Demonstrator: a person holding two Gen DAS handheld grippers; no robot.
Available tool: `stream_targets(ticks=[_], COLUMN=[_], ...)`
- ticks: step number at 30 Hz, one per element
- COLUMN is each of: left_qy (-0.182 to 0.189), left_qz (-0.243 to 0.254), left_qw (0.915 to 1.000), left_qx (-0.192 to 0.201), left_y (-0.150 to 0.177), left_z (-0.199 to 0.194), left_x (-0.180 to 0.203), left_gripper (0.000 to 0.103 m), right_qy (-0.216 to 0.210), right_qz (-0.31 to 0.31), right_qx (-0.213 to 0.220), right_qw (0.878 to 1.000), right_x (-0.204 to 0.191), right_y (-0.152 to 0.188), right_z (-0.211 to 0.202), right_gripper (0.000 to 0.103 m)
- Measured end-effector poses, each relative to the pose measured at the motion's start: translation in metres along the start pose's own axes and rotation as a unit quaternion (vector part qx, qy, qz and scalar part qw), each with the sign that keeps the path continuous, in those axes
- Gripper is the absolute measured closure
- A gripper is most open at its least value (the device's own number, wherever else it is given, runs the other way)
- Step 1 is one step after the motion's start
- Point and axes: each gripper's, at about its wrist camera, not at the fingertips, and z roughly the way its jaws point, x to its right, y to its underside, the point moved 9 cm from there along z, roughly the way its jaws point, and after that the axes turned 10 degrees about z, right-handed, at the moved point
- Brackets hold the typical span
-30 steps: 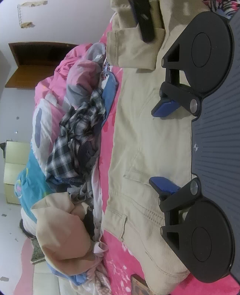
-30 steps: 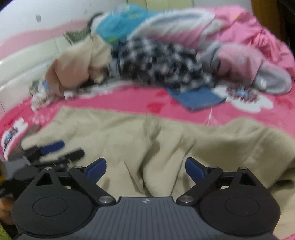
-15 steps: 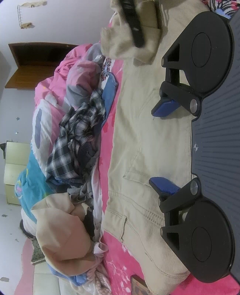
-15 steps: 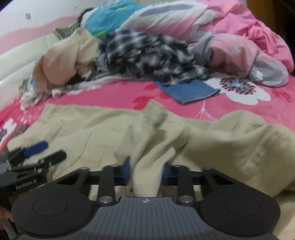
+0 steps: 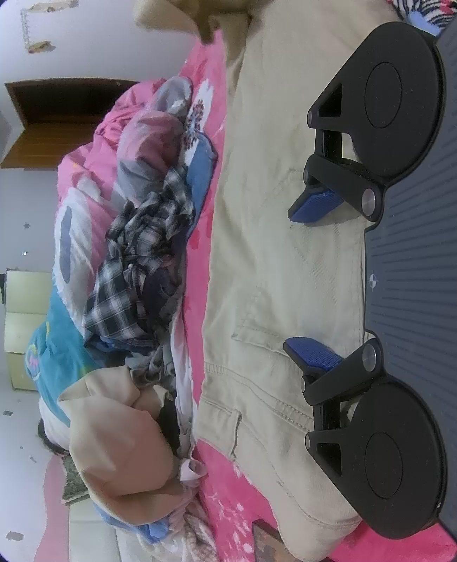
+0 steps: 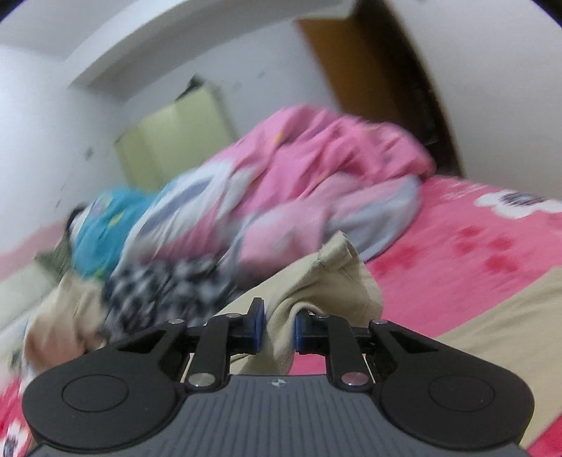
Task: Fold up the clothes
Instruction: 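Grasp the trouser cuff with the right tool and lift it, then open the right tool to lay the cuff down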
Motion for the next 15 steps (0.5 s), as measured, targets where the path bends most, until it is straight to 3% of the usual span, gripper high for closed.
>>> stream_targets(ticks=[5, 9, 15], left_qy=[-0.008, -0.012, -0.016], left_qz=[0.009, 0.016, 0.023], left_qw=[0.9999, 0.9997, 0.9994], left_qx=[-0.007, -0.012, -0.021], left_y=[0.0, 0.0, -0.001], left_z=[0.001, 0.002, 0.004], left_x=[0.002, 0.003, 0.004], left_gripper=[0.03, 0.03, 0.03], right_qy=[0.044, 0.083, 0.137], right_qz=[0.044, 0.09, 0.163], right_qx=[0.061, 0.092, 0.073], right_qw=[0.996, 0.988, 0.974], right_x=[0.073, 0.137, 0.237], right_y=[-0.042, -0.053, -0.04], right_z=[-0.025, -0.041, -0.029], right_gripper=[0.087, 0.087, 0.086])
